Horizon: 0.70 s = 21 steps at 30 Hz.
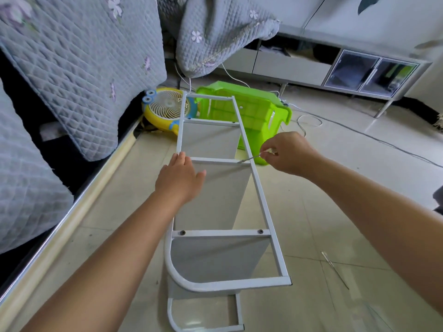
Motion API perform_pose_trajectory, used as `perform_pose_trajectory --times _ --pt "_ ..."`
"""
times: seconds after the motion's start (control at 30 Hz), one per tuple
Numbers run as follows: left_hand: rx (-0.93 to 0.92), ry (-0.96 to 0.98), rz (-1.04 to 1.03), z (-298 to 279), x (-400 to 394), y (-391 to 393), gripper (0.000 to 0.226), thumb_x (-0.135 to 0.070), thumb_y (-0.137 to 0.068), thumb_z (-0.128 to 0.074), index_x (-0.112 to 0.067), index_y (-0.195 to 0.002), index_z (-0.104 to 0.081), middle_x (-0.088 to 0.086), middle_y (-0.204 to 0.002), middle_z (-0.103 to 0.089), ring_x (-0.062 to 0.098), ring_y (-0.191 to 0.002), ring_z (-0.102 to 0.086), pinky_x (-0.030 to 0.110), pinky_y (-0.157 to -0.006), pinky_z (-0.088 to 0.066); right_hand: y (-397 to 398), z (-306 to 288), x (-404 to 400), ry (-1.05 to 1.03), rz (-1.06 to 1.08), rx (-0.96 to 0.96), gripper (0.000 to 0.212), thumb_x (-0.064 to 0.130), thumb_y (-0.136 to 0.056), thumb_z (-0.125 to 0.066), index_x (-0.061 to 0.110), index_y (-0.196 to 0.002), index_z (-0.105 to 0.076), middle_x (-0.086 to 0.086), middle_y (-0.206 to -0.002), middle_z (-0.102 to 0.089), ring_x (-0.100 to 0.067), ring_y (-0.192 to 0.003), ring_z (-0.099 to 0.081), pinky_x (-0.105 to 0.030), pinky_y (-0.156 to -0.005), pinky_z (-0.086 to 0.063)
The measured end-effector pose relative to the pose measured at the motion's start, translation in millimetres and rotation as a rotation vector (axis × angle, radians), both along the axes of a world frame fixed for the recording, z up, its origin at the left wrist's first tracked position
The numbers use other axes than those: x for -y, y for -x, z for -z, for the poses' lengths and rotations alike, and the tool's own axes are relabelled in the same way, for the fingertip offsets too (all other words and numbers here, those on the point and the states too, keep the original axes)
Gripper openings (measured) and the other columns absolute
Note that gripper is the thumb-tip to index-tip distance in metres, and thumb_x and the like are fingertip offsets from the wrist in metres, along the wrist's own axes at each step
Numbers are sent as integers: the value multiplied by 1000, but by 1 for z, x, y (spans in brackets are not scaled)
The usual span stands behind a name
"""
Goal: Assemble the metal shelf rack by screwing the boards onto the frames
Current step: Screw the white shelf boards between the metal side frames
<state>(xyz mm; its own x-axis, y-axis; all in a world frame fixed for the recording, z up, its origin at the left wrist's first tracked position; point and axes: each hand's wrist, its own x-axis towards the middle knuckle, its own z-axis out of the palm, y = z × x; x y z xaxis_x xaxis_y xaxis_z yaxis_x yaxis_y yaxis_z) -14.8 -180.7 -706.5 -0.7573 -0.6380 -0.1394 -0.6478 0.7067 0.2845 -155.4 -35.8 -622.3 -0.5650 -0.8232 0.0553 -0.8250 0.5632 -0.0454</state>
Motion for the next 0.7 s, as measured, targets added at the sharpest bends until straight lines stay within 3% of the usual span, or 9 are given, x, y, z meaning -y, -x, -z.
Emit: perform_pose_trajectory --times 0.17,0.5,0.7 --pt "-20 12 44 7 10 10 57 -35 -100 -24 -4 -147 -12 6 -157 -4 18 -145 -2 36 -114 -15 21 6 10 109 -1 3 22 15 -89 -54 11 -105 -69 -14 -99 -61 -30 -95 -57 -30 -77 -41" --pt "-49 121 65 17 18 6 56 -32 -100 -27 -5 -147 -12 6 -156 -8 18 -145 -2 35 -113 -17 30 -2 18 -25 -77 -69 22 15 -88 -53 11 -104 -69 -6 -96 -60 -24 -99 -55 -20 -69 -27" --pt "-95 115 44 17 15 4 54 -31 -100 -29 -4 -145 -18 6 -154 -16 19 -144 -5 32 -112 -18 27 -11 23 -149 -105 -67 22 18 -90 -51 15 -103 -68 9 -80 -45 -21 -98 -54 -24 -73 -36"
